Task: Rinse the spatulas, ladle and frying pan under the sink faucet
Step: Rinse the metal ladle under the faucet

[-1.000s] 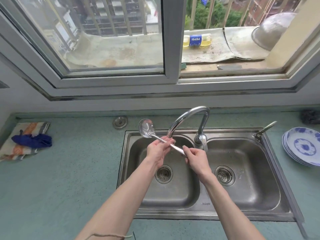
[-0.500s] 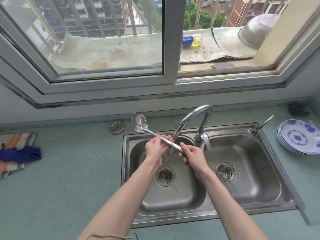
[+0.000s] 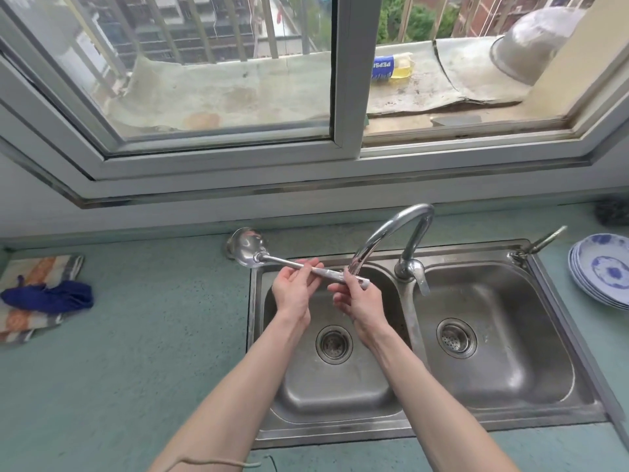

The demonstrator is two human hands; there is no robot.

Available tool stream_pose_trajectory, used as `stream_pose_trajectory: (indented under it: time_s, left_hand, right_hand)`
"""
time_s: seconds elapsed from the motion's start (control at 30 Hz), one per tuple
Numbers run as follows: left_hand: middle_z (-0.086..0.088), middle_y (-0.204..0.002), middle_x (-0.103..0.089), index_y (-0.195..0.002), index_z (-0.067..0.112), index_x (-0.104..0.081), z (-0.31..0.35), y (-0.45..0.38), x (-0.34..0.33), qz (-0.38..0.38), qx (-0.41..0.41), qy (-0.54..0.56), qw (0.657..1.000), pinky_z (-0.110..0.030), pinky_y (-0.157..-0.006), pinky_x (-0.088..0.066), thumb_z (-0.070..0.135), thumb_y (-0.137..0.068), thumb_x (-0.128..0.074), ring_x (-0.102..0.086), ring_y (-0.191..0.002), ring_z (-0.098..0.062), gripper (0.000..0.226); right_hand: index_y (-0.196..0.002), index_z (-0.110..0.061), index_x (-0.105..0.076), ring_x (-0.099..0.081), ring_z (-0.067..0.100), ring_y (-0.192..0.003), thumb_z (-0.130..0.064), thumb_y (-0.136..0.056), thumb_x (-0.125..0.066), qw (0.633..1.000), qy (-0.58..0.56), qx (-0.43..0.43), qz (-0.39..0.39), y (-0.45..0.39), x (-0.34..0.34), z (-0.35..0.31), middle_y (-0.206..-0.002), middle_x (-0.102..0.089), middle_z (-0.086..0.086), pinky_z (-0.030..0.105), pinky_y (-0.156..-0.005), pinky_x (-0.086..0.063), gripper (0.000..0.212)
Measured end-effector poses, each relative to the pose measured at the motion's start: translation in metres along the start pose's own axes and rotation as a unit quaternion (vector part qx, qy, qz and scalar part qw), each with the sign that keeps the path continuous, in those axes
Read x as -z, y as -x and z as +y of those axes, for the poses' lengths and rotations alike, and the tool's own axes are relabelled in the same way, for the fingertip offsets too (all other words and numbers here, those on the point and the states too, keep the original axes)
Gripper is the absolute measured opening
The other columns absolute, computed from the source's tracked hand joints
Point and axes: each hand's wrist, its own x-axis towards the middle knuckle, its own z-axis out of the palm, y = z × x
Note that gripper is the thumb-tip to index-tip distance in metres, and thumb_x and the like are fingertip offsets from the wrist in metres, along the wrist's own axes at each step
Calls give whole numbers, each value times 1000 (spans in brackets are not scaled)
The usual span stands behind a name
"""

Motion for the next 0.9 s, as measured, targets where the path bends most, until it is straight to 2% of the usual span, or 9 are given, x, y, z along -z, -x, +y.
stream_pose_trajectory:
  time_s: [0.07, 0.13, 0.27, 0.33, 0.47, 0.63, 0.73, 0.8, 0.9]
  left_hand:
    - [-24, -110, -73, -106, 0, -56, 0, 2, 1, 6, -4, -3, 1000, -32, -80, -63, -4, -98, -60, -76, -95, -24, 9]
    - [-23, -108, -74, -104, 2, -57, -1, 4, 1, 10, -7, -4, 1000, -35, -84, -62, -3, -99, -60, -75, -99, -28, 8]
    - [-25, -111, -73, -113, 1, -53, -5, 10, -1, 3, -3, 14, 1000, -33, -82, -63, -10, -95, -63, -75, -98, -28, 23]
    - [-26, -110, -72, -111, 2, -50, -10, 17, -4, -3, 16, 22, 1000, -33, -78, -63, -16, -91, -63, -75, -93, -27, 30]
    - [-26, -109, -70, -102, 2, -58, -20, 25, -14, 9, 39, 32, 999, -38, -85, -63, -11, -90, -68, -71, -99, -32, 21]
    - [-24, -107, -73, -107, -2, -59, -25, 28, -21, 17, 36, 39, 998, -34, -83, -63, 10, -103, -58, -74, -99, -31, 12]
    - [-22, -106, -74, -108, -1, -57, -20, 27, -21, 22, 21, 37, 999, -38, -89, -62, 3, -99, -63, -73, -102, -30, 12]
    - [-20, -106, -74, -107, 2, -55, -17, 26, -20, 17, 4, 17, 1000, -38, -88, -61, -10, -89, -69, -74, -95, -27, 26]
    - [-16, -102, -74, -103, 5, -50, -16, 28, -21, 7, 4, -8, 1000, -29, -59, -60, -18, -86, -68, -71, -69, -22, 34]
  right_hand:
    - [-103, -2, -68, -59, 16, -53, -44, -110, -41, 1000, 5, -13, 23, -1, -4, 0, -74, -73, 15, 26, -55, -52, 51]
    - [-96, -3, -68, -56, 14, -50, -45, -111, -37, 999, 8, -12, 42, -3, -3, 1, -68, -69, 11, 25, -52, -48, 54]
    - [-98, 0, -70, -50, 9, -53, -25, -102, -64, 999, -21, 18, -18, -4, 4, 4, -70, -61, 7, 19, -51, -45, 26]
    - [-102, 6, -73, -50, 9, -55, -21, -98, -71, 998, 7, 41, -38, -3, 7, 4, -69, -61, 5, 19, -53, -45, 27]
    - [-91, -3, -75, -51, 15, -49, -34, -110, -46, 997, 53, 48, 13, 2, 7, -2, -63, -64, 10, 23, -48, -42, 47]
    - [-96, 2, -74, -47, 14, -43, -51, -111, -24, 998, 33, 38, 37, 1, 13, -6, -59, -61, 11, 24, -43, -39, 75]
    - [-94, -3, -73, -42, 11, -44, -46, -110, -37, 999, 39, 26, 3, 1, 11, -8, -60, -57, 6, 22, -43, -36, 58]
    - [-91, -8, -72, -41, 9, -47, -35, -107, -52, 998, 47, 21, -42, 0, 8, -9, -63, -56, 4, 20, -44, -36, 38]
    - [-94, -6, -75, -45, 8, -50, -31, -101, -65, 994, 63, 23, -84, 1, 5, -9, -65, -58, 1, 17, -46, -36, 28]
